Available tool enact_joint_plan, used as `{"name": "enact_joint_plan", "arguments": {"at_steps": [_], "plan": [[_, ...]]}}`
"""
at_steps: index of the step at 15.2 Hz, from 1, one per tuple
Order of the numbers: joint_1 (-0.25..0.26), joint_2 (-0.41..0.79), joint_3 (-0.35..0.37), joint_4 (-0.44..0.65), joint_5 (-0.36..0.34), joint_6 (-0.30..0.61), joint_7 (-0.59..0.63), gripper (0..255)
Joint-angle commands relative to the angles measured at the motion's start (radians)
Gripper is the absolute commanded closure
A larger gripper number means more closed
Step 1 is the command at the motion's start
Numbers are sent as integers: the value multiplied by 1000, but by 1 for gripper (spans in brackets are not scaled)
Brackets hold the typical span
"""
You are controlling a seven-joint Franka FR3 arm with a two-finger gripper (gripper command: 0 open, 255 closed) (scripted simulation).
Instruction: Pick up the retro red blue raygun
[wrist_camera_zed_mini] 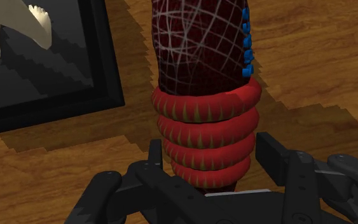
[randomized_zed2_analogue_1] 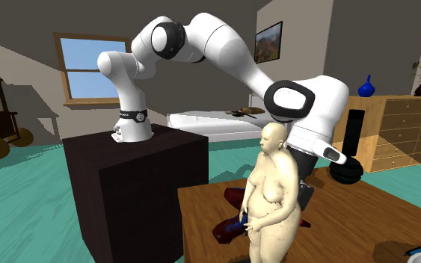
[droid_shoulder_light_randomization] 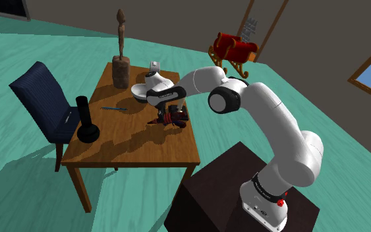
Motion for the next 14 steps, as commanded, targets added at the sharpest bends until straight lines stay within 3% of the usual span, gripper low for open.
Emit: {"name": "enact_joint_plan", "arguments": {"at_steps": [1,14], "plan": [[0,2,0,0,0,1,0,255],[-1,-102,3,-62,2,-40,-11,255]]}}
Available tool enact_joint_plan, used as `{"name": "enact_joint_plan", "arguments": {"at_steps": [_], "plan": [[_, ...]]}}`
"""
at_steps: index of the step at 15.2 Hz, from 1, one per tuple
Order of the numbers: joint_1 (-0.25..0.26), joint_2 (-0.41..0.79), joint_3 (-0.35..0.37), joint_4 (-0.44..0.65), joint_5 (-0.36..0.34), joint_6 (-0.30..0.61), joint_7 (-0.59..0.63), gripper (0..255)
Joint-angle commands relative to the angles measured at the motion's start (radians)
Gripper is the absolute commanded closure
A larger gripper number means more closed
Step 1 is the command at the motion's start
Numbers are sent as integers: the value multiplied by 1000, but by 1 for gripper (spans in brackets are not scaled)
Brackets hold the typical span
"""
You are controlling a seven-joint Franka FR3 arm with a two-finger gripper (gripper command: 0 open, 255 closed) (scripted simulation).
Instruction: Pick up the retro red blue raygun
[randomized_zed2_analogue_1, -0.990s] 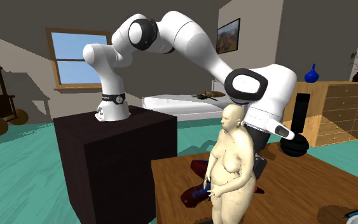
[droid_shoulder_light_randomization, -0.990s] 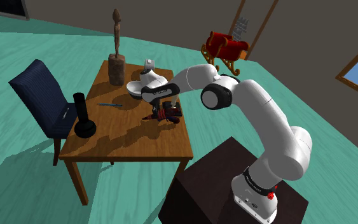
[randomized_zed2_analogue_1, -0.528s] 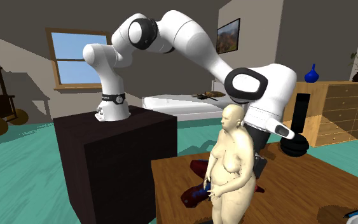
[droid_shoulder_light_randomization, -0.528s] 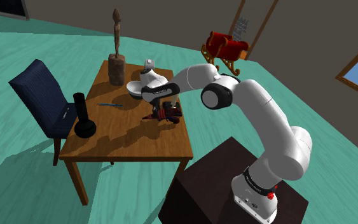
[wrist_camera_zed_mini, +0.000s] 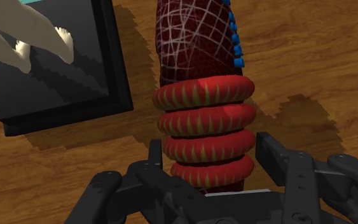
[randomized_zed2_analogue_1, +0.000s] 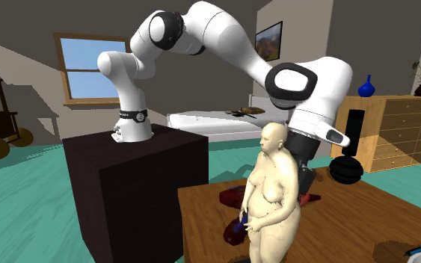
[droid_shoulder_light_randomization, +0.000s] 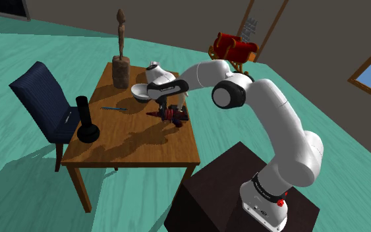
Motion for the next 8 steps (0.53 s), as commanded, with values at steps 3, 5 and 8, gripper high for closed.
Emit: {"name": "enact_joint_plan", "arguments": {"at_steps": [3,5,8], "plan": [[0,-45,1,-23,1,-20,-5,255],[0,-64,2,-30,2,-32,-8,255],[1,-74,2,-33,2,-40,-10,255]]}}
